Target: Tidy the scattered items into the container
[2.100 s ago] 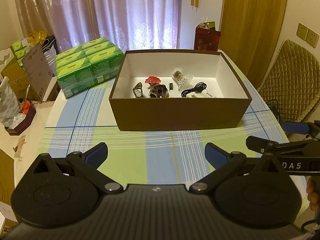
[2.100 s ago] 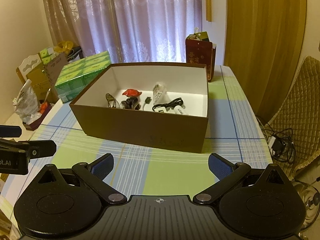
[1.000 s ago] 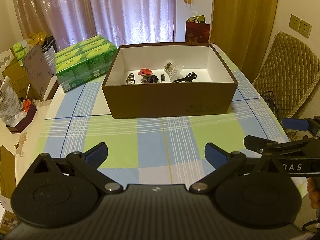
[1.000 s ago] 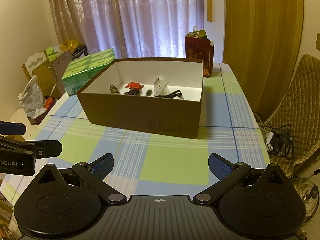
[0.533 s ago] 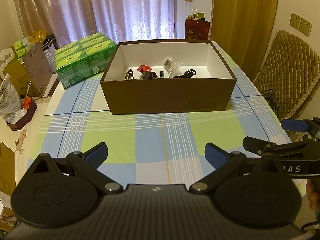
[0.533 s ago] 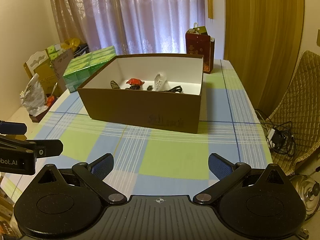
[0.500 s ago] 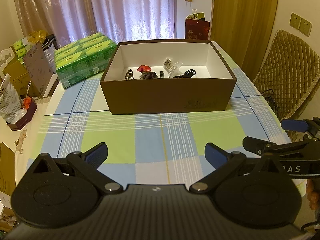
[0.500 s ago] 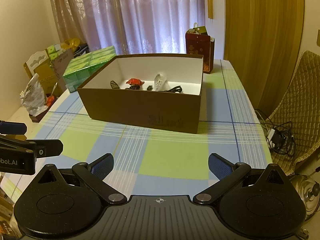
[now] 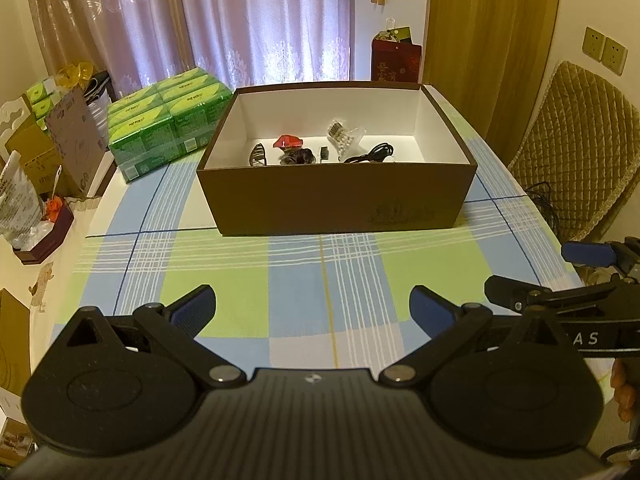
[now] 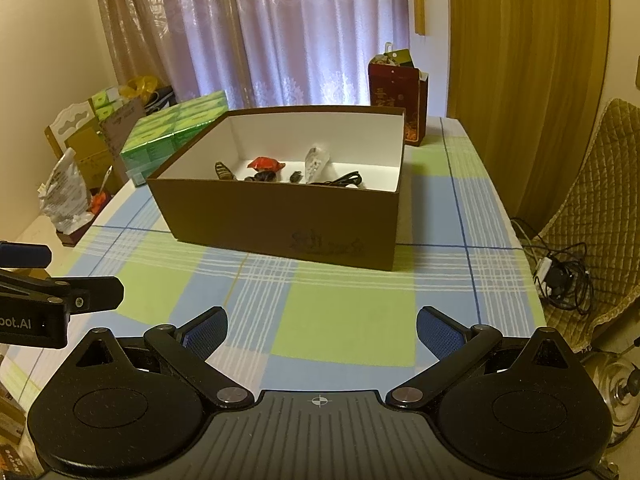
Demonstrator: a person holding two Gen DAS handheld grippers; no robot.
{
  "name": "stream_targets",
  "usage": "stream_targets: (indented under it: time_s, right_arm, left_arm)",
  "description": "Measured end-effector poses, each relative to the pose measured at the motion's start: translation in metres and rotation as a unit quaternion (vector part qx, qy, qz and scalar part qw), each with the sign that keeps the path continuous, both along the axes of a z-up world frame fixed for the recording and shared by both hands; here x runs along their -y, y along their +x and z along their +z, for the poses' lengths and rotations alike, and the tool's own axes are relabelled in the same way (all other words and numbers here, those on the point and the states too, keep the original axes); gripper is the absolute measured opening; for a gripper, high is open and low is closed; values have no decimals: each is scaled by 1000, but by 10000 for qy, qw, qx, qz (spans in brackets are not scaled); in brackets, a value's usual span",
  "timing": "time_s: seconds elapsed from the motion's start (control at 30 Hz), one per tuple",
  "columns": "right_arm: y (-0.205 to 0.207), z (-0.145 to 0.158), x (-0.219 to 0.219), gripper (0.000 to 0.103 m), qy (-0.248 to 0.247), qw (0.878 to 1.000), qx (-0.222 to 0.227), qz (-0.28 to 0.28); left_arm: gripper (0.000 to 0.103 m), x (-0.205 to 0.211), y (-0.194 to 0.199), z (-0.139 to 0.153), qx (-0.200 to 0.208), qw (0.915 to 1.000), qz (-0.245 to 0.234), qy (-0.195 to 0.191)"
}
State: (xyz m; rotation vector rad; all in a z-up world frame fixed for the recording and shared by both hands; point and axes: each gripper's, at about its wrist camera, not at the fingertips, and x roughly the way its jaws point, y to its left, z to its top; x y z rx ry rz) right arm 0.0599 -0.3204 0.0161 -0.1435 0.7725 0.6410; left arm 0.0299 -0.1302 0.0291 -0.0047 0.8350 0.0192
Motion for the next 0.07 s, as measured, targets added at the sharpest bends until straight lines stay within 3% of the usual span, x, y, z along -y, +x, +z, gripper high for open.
stream_targets:
  time_s: [0.07]
  right_arm:
    - [4, -1, 0, 103, 10, 10000, -16, -10]
  left_arm:
    - [102, -1, 4, -1, -33, 10000, 11, 13]
